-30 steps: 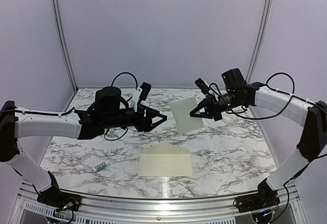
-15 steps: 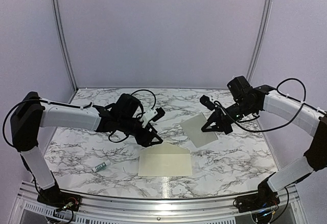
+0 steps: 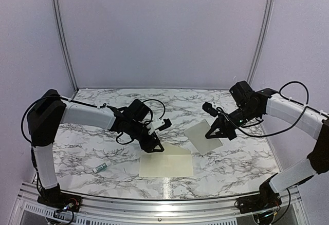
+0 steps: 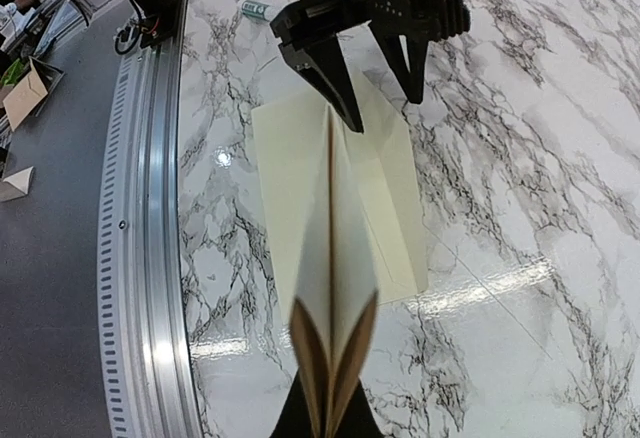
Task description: Place the letter into the envelope and seal it
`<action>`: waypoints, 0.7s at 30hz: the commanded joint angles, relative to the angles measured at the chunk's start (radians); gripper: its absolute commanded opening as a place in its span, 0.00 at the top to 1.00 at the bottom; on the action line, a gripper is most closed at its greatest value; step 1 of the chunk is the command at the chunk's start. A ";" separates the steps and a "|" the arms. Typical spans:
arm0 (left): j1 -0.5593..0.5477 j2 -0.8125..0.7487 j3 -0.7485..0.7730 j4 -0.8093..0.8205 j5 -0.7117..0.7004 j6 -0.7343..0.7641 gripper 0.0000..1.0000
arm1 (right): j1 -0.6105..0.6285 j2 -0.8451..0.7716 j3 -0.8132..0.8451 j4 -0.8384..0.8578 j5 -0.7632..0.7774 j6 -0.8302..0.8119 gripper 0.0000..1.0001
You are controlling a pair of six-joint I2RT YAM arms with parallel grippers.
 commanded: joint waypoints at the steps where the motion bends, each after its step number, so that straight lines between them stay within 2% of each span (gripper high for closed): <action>1: 0.017 0.050 0.060 -0.031 0.046 0.012 0.42 | -0.005 -0.029 -0.011 -0.001 -0.001 -0.005 1.00; 11: 0.044 0.149 0.142 -0.082 0.219 0.022 0.67 | -0.004 -0.038 -0.019 0.002 -0.001 -0.006 1.00; 14: 0.047 0.172 0.163 -0.099 0.251 0.021 0.77 | -0.004 -0.039 -0.017 0.000 0.002 -0.005 1.00; 19: 0.051 0.162 0.175 -0.126 0.254 0.019 0.98 | -0.004 -0.038 -0.002 -0.005 0.010 -0.009 1.00; 21: 0.051 0.129 0.173 -0.136 0.242 0.018 1.00 | -0.003 -0.033 0.019 -0.012 0.014 -0.014 1.00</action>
